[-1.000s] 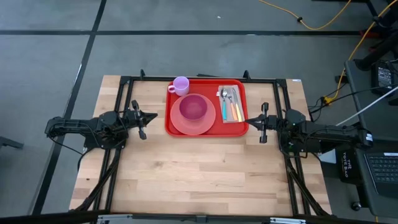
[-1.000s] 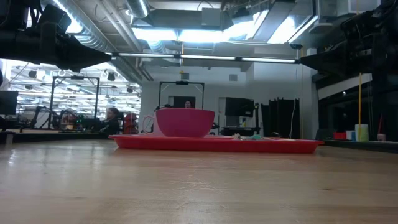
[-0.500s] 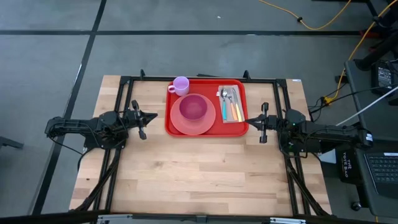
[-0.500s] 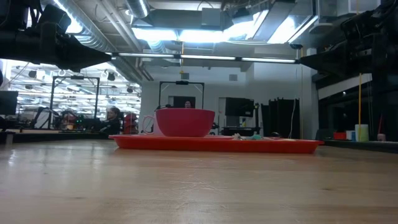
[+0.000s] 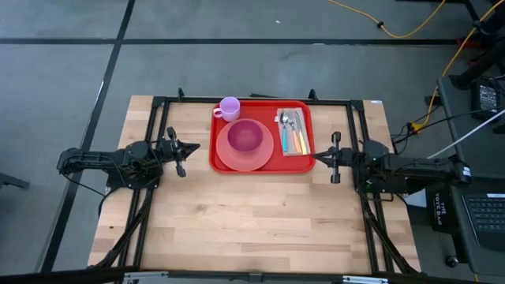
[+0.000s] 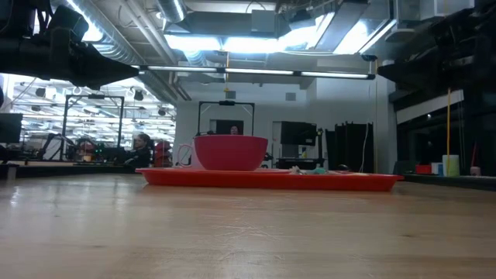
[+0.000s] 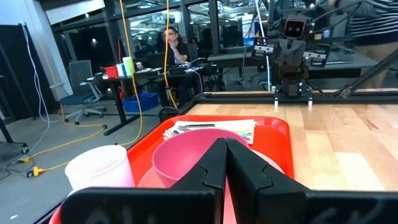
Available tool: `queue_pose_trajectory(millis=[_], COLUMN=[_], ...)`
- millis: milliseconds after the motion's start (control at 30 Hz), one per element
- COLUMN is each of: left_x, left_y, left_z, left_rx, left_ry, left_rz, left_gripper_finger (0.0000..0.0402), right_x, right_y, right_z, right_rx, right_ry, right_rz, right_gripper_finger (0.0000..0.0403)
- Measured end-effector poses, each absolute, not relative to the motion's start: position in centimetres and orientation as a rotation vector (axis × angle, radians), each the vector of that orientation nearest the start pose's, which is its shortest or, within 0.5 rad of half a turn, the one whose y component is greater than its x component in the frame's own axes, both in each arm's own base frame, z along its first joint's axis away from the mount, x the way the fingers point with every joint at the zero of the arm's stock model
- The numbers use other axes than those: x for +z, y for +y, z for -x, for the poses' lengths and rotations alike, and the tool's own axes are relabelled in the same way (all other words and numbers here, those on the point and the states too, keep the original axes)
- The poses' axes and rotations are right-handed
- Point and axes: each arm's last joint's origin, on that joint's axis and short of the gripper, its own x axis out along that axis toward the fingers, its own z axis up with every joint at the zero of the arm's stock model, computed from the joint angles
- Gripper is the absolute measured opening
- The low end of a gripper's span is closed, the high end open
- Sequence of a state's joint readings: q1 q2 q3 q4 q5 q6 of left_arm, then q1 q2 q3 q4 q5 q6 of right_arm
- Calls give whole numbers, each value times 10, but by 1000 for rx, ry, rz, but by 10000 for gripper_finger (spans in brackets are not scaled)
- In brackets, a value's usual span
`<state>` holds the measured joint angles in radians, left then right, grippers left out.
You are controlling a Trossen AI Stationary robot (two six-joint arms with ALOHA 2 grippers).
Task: Set up tray
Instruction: Return to Home Position
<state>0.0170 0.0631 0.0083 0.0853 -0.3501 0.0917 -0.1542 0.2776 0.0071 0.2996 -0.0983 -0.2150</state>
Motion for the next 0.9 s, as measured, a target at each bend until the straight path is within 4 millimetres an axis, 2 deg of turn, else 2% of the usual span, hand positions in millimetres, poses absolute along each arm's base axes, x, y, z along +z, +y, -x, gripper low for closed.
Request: queue_pose_trajectory(millis=[267,467,900], left_x=[170,170,169], left_y=[12,12,12], left_z=[-99,-99,-99], left_rx=[368,368,368], left_ry=[-13,-13,-13], left_rz=[-85,-85,-85], left_gripper_finger=[2,5,5], right_x=[171,176,172], right_y=[4,14,18], right_z=[-106,-97,-96], right_rx=[87,190,239], right_ry=[-43,-112,-69], right_rz=[115,106,0], right_gripper_finger=[6,6,6])
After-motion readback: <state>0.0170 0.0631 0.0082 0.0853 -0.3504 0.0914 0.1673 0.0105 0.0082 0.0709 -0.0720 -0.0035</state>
